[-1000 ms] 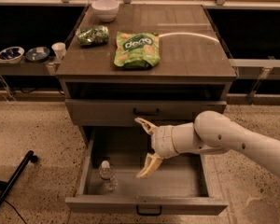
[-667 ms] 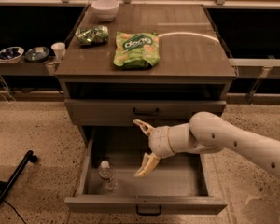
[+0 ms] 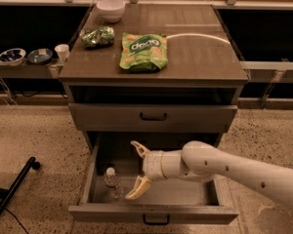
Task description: Pick water bottle from middle drawer and place on counter
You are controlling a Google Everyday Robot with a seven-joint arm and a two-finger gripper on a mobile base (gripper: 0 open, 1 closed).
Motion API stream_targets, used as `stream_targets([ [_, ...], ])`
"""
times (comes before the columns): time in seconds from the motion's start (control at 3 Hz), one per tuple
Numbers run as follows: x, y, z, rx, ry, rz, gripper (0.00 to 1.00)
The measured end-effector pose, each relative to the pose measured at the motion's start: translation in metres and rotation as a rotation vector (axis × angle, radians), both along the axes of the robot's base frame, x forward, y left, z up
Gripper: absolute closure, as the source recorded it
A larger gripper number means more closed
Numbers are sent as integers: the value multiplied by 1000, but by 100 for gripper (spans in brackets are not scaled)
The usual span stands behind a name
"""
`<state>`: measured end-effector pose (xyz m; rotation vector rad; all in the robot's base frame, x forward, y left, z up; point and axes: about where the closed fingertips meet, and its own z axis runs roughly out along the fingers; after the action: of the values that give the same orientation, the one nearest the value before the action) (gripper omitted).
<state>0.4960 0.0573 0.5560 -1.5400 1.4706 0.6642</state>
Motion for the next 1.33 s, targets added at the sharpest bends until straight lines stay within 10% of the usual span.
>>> stream_targets([
  [1.0,6,57,-50,90,25,48,3],
  [1.33,15,69,-61,101,35,56,25],
])
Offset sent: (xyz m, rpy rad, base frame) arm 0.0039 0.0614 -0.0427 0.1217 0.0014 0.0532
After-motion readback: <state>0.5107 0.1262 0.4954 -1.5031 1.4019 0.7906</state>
